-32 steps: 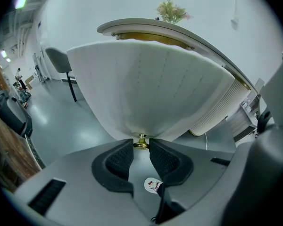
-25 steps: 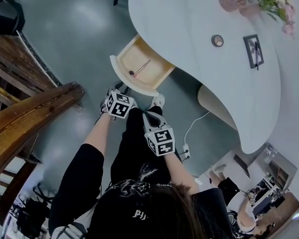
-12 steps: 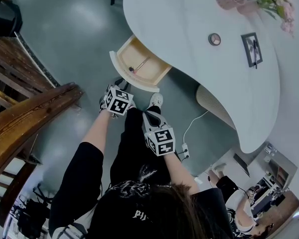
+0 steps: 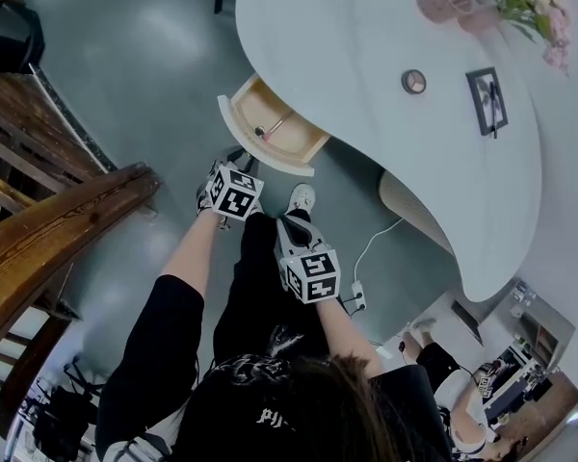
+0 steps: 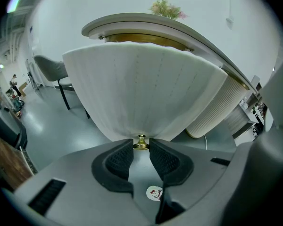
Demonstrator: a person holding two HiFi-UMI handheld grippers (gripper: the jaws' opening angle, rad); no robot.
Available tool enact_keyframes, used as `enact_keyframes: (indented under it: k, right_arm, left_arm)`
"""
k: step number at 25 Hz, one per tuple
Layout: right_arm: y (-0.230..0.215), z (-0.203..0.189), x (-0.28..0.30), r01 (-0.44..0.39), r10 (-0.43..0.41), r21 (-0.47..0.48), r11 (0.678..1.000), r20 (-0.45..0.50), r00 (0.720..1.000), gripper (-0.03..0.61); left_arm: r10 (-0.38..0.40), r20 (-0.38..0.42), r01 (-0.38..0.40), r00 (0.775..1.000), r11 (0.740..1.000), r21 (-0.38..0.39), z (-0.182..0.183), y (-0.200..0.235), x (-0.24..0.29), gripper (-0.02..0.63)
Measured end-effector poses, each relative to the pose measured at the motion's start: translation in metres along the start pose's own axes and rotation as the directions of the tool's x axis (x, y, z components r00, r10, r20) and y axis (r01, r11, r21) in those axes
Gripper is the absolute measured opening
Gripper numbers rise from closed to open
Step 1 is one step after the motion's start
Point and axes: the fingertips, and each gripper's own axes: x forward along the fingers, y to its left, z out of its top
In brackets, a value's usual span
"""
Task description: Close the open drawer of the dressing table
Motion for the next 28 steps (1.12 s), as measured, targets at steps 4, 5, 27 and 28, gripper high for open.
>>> enact_keyframes:
  k: [4,5,27,28]
  right_arm:
    - [-0.015,0.008,0.001,0.03,-0.031,0.022,0.999,0.016,0.999,0.026]
    - [-0.019,0.009,0.001,0.038,-0.039,0.031,0.999,0.021,0.999,0.026]
    - [-0.054,0.029,0.006,0.074,-0.079,0.097,0.993,0.048,0.996,0.026]
    - [-0.055,0.029,0.006,0.075,-0.08,0.097,0.992,0.048,0.996,0.026]
  left_arm:
    - [-0.004,0.007,0.004,1.0,1.0,0.0,0.01,-0.001,0.006,0.118]
    - [-0.007,0.009,0.007,1.0,1.0,0.001,0.012,-0.001,0.008,0.118]
    - [-0.023,0.043,0.02,0.999,0.998,0.063,0.05,-0.004,0.03,0.118]
    - [-0.024,0.044,0.021,0.999,0.998,0.064,0.05,-0.004,0.03,0.118]
